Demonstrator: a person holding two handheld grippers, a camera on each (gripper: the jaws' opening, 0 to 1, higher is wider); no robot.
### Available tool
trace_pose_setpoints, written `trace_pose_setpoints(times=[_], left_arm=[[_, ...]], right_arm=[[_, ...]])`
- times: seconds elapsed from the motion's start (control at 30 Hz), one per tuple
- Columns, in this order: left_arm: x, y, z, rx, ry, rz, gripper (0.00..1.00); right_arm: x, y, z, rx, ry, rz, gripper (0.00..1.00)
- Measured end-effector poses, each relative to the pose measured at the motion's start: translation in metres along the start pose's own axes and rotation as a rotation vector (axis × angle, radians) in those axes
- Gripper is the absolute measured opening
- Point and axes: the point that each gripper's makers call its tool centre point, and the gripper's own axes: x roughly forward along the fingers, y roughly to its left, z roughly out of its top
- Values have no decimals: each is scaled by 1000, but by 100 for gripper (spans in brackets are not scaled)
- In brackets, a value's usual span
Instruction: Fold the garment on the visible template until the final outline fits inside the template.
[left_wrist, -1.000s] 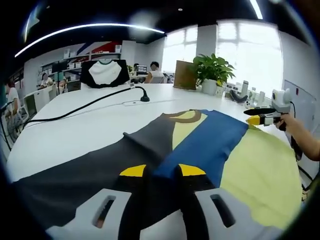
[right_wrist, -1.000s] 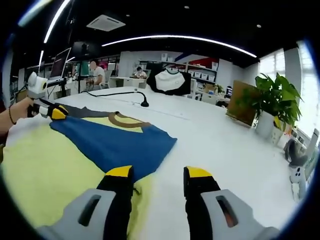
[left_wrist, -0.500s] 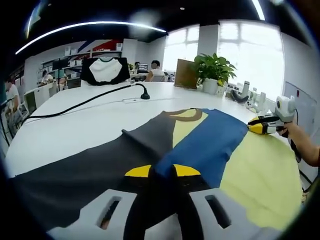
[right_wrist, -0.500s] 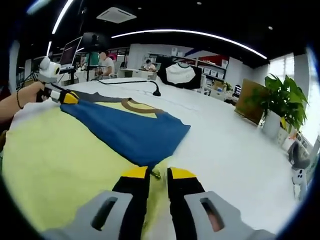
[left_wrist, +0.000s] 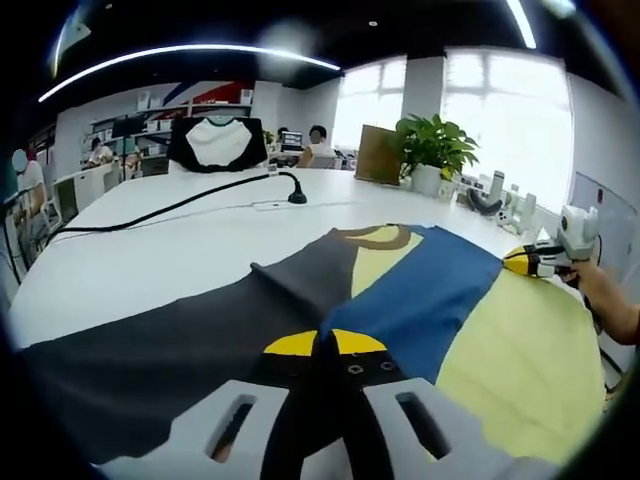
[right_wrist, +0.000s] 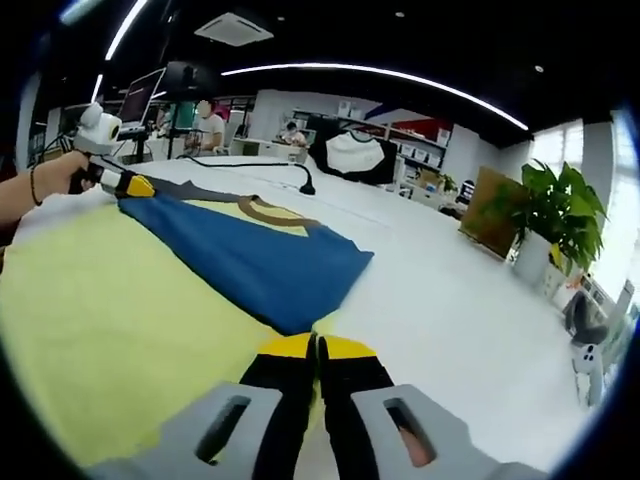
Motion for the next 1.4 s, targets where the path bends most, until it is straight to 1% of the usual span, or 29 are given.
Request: trace_pose_setpoints(times=[0.1, 0.17, 0.23, 0.3, 0.37, 0.43, 0.47, 0.53, 0.57, 0.7, 0.8, 0.9, 1.0, 1.1, 1.17, 1.23, 1.3, 1.33, 1.37, 1.4], left_arm=[[0, 1, -2, -16, -6, 3, 4], [-1, 0, -2, -8, -7, 4, 5], [-3, 3, -2, 32, -4, 31, 8], [-6, 6, -2, 52, 0, 51, 12], [-10, 8, -2, 71, 10, 76, 19], [-15, 11, -2, 138, 20, 105, 25], [-17, 9, -2, 152, 20, 110, 26], [-23, 1, 0, 177, 7, 105, 27], [-27, -5, 3, 184, -6, 94, 27], [-37, -25, 4, 211, -20, 61, 27], [-41, -36, 5, 227, -34, 50, 32], [-44, -49, 3, 237, -40, 14, 26], [-43, -55, -1, 244, -28, -4, 26], [-39, -63, -9, 235, -3, -42, 26], [-35, -66, -13, 237, 13, -52, 25], [-31, -64, -16, 246, 25, -46, 24], [-31, -63, -16, 230, 26, -51, 22], [-30, -62, -16, 220, 25, -53, 20], [-30, -62, -16, 219, 27, -54, 14], [-30, -61, -17, 220, 29, -55, 10]], right_arm=[[0, 0, 0, -8, 1, -5, 0], [0, 0, 0, -13, -1, -9, 0], [0, 0, 0, -17, -1, -11, 0], [0, -1, 0, -15, -1, -12, 0], [0, -1, 0, -12, -3, -13, 0], [1, -1, 0, -10, -4, -12, 0], [1, -1, 0, -8, -4, -12, 0], [1, -1, 0, -8, -4, -13, 0], [1, -2, 0, -8, -4, -14, 0], [2, -3, 0, -9, -1, -15, 0], [2, -3, 0, -2, 0, -13, 0], [3, -4, 0, -2, 1, -13, 0], [3, -4, 1, -4, 1, -13, 0], [3, -4, 0, 1, 1, -12, 0], [4, -4, 0, -2, -1, -12, 0], [4, -4, 0, -4, -1, -12, 0], [4, -4, 0, -7, -1, -14, 0], [4, -4, 0, -6, 0, -15, 0], [4, -4, 0, -7, 0, -16, 0], [4, -4, 0, -6, 0, -16, 0]])
